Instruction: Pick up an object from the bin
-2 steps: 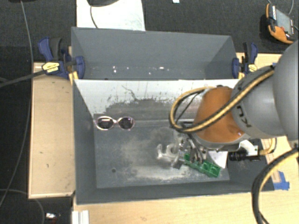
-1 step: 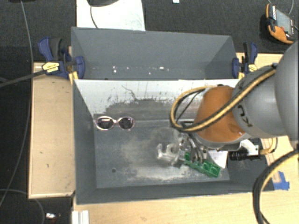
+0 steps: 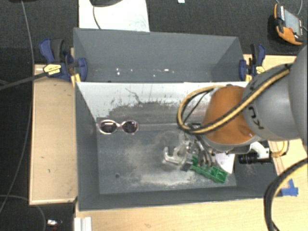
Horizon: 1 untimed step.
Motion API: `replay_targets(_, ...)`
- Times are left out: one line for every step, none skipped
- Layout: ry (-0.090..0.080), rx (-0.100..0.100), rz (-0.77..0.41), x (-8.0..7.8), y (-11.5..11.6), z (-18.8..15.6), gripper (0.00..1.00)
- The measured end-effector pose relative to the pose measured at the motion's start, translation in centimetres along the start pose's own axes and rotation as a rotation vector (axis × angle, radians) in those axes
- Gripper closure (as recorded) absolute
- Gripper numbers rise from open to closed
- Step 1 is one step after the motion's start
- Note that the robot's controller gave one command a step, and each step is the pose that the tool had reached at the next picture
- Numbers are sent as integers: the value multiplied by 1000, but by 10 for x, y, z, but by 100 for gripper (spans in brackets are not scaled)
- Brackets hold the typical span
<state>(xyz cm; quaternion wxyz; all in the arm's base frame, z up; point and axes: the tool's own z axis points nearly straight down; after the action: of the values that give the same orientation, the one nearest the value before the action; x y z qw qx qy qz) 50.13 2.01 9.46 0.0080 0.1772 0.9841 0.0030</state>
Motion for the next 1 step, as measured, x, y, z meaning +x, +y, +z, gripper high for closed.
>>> replay_targets(0, 0, 0, 0, 0, -16, 100)
